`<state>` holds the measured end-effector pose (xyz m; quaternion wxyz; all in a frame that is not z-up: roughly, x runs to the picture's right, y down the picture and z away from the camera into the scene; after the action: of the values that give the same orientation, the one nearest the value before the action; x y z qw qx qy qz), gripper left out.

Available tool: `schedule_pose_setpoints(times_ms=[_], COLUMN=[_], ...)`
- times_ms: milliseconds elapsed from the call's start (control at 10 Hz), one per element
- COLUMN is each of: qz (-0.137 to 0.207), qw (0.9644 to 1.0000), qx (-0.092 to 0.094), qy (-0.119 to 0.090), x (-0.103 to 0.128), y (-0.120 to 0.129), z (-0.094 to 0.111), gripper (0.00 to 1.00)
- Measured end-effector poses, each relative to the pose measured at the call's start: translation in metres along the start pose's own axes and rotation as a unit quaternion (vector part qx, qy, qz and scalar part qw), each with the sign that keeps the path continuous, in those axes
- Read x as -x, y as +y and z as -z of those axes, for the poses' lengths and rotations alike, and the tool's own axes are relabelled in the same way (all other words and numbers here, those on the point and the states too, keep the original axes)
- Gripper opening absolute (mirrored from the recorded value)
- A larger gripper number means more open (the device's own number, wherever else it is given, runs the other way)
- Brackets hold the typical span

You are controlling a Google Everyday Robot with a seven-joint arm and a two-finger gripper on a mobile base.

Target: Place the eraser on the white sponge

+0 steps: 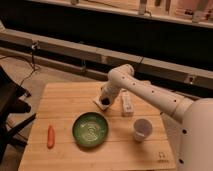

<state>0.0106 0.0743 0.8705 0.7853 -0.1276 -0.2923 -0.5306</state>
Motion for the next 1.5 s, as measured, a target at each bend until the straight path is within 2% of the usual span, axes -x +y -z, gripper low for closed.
schedule_pose_setpoints(times_ms=[200,300,500,700,900,1000,1500], qz=[-0.001,-0.002,-0.003,-0.003,-0.003,-0.003,-0.003], qw=[1.0,1.0,1.0,1.0,1.0,1.0,1.0], qx=[0.0,-0.001,-0.001,-0.001,-0.002,-0.002,-0.004], qy=[-0.001,-0.001,-0.001,-0.002,-0.003,-0.003,-0.005], x=[-0.001,-0.001,-0.002,-0.002,-0.002,-0.002,-0.003], y=[0.001,0.001,0.002,0.002,0.001,0.002,0.002], z=[-0.002,-0.003,-0.005,-0.006,-0.007,-0.008,-0.012], gripper=[0.04,0.07,0.22,0.25,0.41,0.46,0.46])
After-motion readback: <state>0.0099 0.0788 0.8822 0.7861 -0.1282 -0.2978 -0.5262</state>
